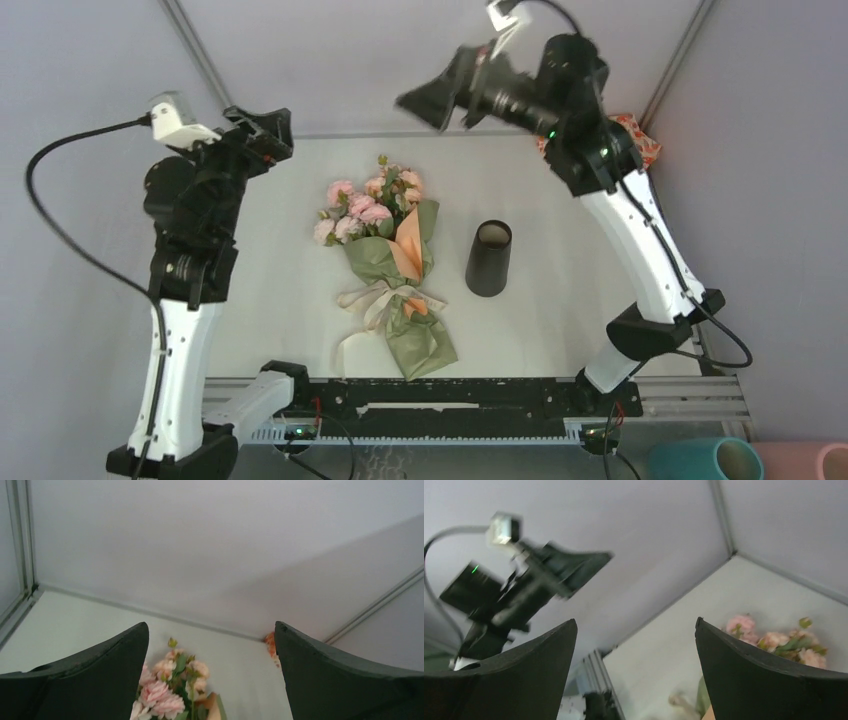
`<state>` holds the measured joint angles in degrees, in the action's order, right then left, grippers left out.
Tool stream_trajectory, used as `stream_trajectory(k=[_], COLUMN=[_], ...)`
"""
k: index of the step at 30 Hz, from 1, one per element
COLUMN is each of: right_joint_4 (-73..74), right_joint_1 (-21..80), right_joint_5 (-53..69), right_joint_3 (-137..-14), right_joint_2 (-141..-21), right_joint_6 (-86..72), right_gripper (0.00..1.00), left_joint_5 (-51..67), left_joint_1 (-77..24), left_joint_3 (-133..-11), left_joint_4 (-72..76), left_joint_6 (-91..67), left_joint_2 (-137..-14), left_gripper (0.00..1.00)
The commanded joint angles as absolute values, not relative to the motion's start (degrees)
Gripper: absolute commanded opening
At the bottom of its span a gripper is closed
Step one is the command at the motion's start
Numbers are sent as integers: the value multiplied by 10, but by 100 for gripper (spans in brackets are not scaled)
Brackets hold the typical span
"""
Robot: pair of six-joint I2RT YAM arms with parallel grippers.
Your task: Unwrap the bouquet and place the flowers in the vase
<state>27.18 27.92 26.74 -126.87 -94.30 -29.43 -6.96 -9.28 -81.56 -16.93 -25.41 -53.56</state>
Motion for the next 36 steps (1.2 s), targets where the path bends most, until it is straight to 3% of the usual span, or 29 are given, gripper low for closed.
stream_trajectory(k=[1, 5, 11, 14, 23, 36], right_joint_4=[461, 483, 396, 367, 399, 408], right_joint_1=[421, 535, 584, 604, 667, 705], right_joint_5=[87, -11, 52, 53, 53, 73], right_joint_3=[-1290, -1215, -927, -862, -955, -984], right_joint_2=[-932, -934, -912, -941, -1095, -1182], right_joint_6=[-129, -103, -174, -183, -147, -125], right_gripper=[95, 76, 54, 44, 37, 33], left_joint_5=[-90, -177, -339, -366, -479, -460], left_joint_1=[-104, -107, -104, -103, -102, -102], left_joint_3=[-812, -780, -704, -673, -667, -664], left_joint_4=[-214, -252, -307, -329, -416, -425], left_joint_6=[-246, -284, -356, -397, -437, -413], left_joint_2=[-562, -566, -520, -498, -433, -414], left_gripper=[100, 100, 100, 100, 100, 100])
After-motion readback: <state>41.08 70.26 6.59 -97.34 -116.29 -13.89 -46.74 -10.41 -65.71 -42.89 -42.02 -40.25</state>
